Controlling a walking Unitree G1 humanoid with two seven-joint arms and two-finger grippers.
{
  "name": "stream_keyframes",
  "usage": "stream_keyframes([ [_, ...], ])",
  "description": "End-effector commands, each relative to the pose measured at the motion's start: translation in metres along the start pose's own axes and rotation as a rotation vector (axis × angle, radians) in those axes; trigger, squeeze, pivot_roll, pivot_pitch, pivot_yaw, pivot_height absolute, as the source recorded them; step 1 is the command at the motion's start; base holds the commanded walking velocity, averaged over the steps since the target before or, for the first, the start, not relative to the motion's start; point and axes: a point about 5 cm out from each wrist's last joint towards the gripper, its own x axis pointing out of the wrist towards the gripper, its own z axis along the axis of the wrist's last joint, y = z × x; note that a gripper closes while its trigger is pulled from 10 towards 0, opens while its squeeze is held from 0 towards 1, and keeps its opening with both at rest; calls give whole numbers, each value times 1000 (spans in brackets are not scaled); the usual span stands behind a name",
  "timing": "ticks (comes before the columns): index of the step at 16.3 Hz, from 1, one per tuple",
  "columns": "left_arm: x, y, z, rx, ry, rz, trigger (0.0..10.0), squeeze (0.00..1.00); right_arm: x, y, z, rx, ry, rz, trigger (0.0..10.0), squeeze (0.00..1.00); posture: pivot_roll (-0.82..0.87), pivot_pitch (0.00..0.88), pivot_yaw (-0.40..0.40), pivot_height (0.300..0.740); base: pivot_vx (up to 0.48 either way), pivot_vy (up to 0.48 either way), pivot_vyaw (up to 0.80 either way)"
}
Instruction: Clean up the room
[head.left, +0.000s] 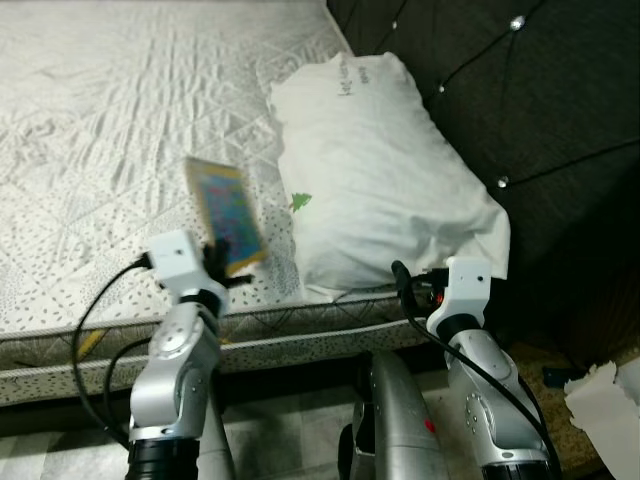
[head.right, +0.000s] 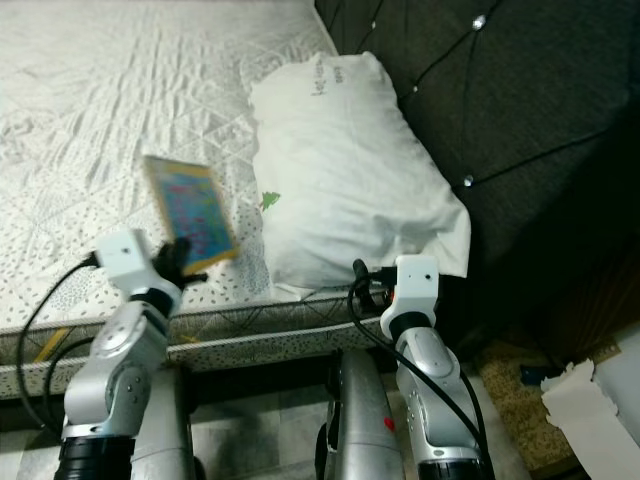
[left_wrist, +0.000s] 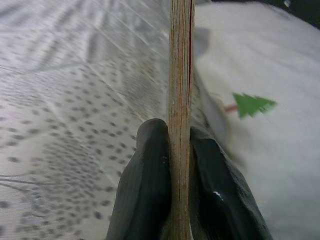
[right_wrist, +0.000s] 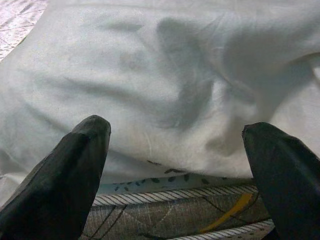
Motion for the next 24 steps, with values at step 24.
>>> stream_keyframes([
  [24, -20, 16, 18, 162, 111, 59, 10000, 0, 27, 2, -2, -18, 32, 63, 10000, 0, 82, 0, -134, 517, 0, 0, 0],
])
